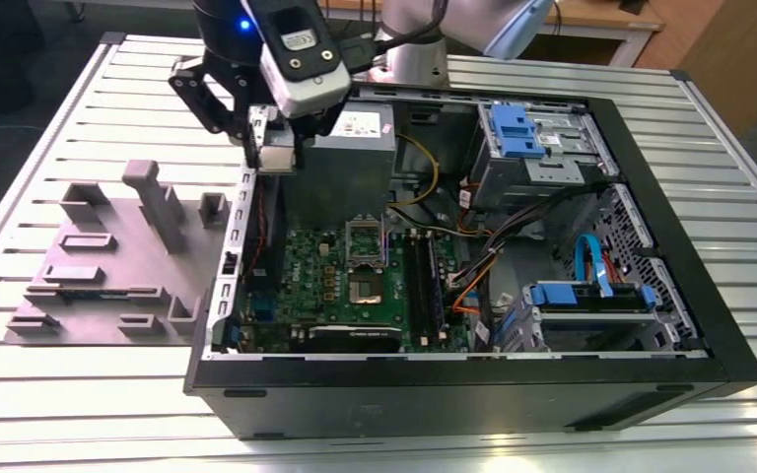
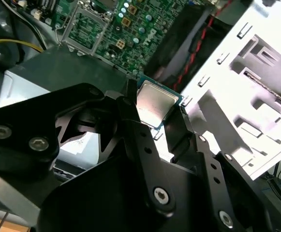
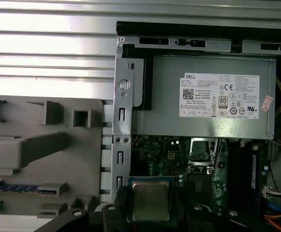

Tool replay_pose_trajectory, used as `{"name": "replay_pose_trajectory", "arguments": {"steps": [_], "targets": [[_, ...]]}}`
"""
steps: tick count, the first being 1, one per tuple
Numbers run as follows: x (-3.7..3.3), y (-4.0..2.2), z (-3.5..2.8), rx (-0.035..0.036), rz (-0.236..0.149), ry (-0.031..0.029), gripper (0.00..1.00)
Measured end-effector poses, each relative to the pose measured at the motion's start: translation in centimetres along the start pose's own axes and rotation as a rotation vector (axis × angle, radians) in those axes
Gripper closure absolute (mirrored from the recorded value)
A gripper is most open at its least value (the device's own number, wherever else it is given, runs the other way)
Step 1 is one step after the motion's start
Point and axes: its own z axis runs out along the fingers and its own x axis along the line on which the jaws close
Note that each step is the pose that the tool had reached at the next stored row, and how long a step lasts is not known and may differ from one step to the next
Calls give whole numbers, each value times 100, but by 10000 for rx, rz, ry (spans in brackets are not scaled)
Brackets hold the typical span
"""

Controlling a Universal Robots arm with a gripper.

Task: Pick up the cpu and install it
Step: 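Pick up the cpu and move it towards the insertion slot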

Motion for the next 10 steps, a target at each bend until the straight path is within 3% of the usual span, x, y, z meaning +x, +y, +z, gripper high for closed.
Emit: {"name": "replay_pose_trajectory", "arguments": {"steps": [10], "targets": [[-265,-3,11,-1,0,-1,53]]}}
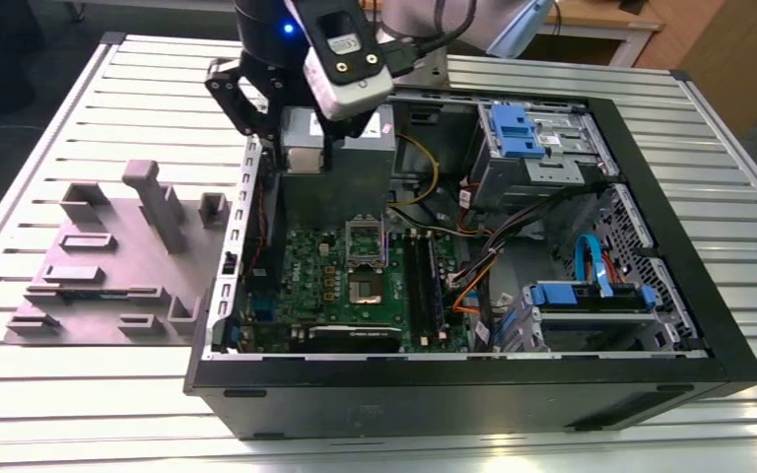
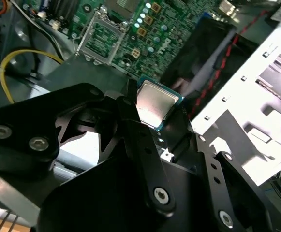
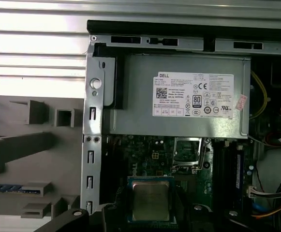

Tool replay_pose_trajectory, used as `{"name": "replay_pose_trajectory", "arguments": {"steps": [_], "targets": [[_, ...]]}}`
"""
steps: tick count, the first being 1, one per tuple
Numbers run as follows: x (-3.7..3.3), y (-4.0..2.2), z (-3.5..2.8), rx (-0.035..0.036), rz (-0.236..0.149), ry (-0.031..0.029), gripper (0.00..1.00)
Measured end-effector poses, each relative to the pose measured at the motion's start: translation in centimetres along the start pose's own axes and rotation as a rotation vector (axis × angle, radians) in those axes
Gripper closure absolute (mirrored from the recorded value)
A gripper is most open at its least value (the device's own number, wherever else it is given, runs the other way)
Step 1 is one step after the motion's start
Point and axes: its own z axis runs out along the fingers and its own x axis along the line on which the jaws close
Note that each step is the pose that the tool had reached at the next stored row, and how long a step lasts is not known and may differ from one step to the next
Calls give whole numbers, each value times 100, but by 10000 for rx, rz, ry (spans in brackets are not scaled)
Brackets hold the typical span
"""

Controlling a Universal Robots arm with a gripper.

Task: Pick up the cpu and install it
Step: 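Pick up the cpu and move it towards the insertion slot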

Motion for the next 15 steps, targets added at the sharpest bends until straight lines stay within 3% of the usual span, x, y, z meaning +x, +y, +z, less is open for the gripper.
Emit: {"name": "replay_pose_trajectory", "arguments": {"steps": [15], "targets": [[-482,-6,16,1,1,2,53]]}}
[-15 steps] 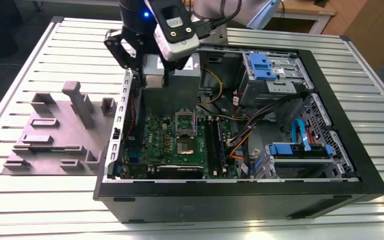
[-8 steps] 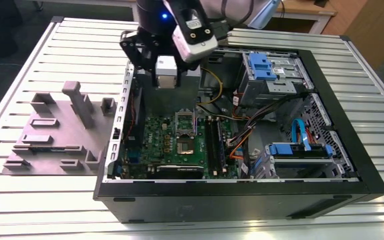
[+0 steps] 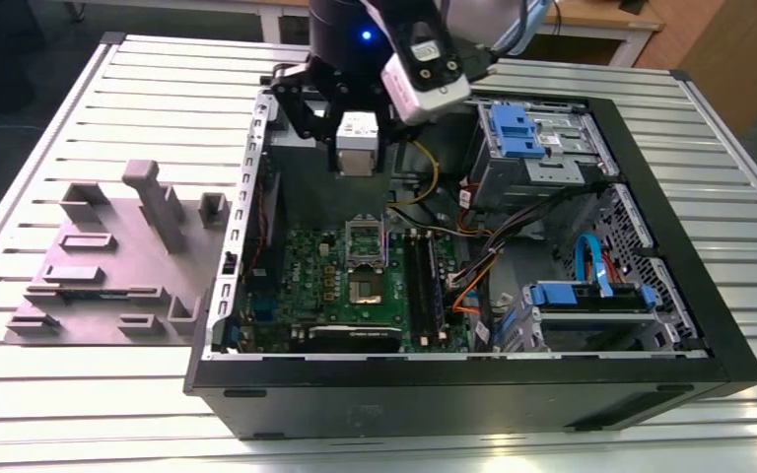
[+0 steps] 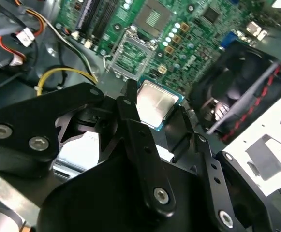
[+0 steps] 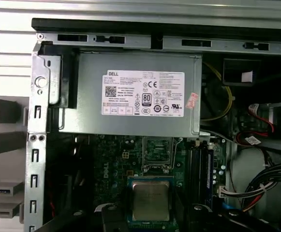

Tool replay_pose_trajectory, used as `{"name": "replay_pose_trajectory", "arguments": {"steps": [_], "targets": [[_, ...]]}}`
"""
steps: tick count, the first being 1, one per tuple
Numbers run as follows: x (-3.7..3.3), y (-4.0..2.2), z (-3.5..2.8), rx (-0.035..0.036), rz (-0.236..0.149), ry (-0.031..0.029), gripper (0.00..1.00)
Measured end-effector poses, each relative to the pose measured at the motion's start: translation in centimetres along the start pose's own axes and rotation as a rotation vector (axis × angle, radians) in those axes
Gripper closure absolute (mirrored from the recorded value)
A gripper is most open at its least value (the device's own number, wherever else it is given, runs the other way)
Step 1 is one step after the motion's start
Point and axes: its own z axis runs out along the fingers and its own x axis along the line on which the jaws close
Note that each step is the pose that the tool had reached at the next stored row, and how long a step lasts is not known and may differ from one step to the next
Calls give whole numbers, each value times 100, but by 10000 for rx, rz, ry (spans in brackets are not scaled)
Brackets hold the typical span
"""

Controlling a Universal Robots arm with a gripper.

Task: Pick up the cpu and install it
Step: 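Pick up the cpu and move it towards the insertion slot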

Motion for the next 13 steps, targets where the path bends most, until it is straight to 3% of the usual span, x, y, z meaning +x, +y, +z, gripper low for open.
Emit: {"name": "replay_pose_trajectory", "arguments": {"steps": [8,13], "targets": [[-196,-3,8,0,-1,1,53],[-212,-3,8,0,0,1,53]]}}
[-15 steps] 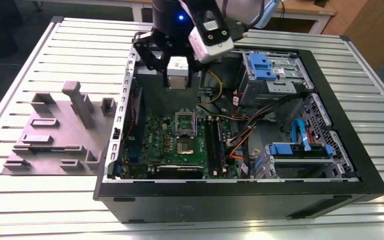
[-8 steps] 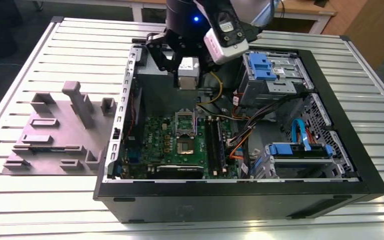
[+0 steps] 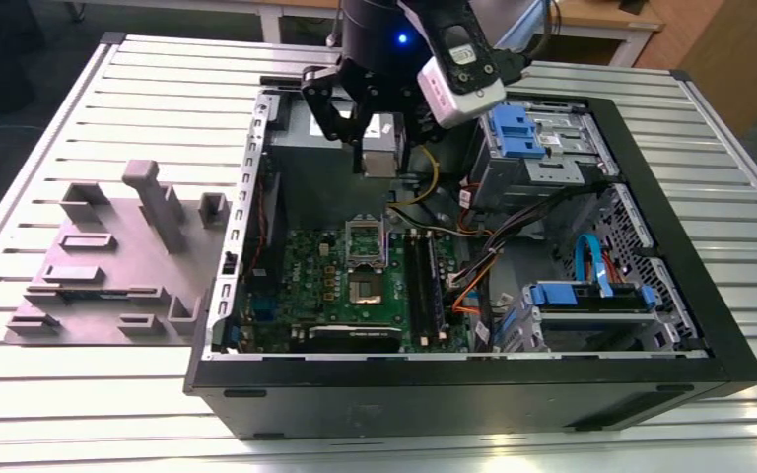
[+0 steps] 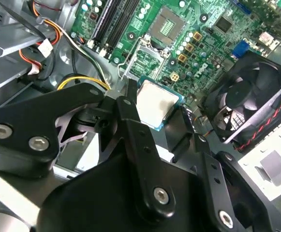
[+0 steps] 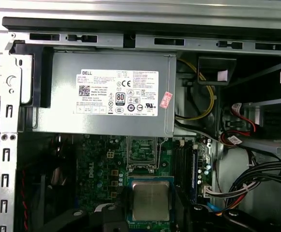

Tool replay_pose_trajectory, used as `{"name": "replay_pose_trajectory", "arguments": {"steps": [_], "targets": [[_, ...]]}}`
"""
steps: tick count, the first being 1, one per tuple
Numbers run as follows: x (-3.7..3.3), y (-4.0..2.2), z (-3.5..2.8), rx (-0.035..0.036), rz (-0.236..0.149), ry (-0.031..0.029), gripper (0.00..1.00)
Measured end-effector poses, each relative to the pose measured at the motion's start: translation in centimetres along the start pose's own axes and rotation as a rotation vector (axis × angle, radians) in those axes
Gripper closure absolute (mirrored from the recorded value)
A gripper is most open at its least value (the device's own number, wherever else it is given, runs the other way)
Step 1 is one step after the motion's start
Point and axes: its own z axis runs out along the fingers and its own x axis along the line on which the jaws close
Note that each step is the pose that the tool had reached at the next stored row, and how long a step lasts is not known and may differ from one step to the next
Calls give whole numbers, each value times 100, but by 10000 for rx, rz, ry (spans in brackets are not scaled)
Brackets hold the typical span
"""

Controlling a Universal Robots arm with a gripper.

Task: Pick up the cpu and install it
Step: 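Pick up the cpu and move it towards the insertion slot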

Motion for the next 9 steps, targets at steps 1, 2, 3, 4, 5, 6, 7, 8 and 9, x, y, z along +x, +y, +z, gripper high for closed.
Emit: {"name": "replay_pose_trajectory", "arguments": {"steps": [1,2,3,4,5,6,7,8,9], "targets": [[0,0,0,0,0,0,53],[-1,0,2,0,-1,-1,53],[-1,0,7,-2,-1,-1,53],[-1,0,16,0,-1,-1,53],[0,-1,30,1,-1,1,53],[0,-1,48,0,-1,0,53],[0,-2,66,3,-1,0,53],[0,-2,85,6,-1,-1,53],[0,-2,102,10,-2,0,53]]}}
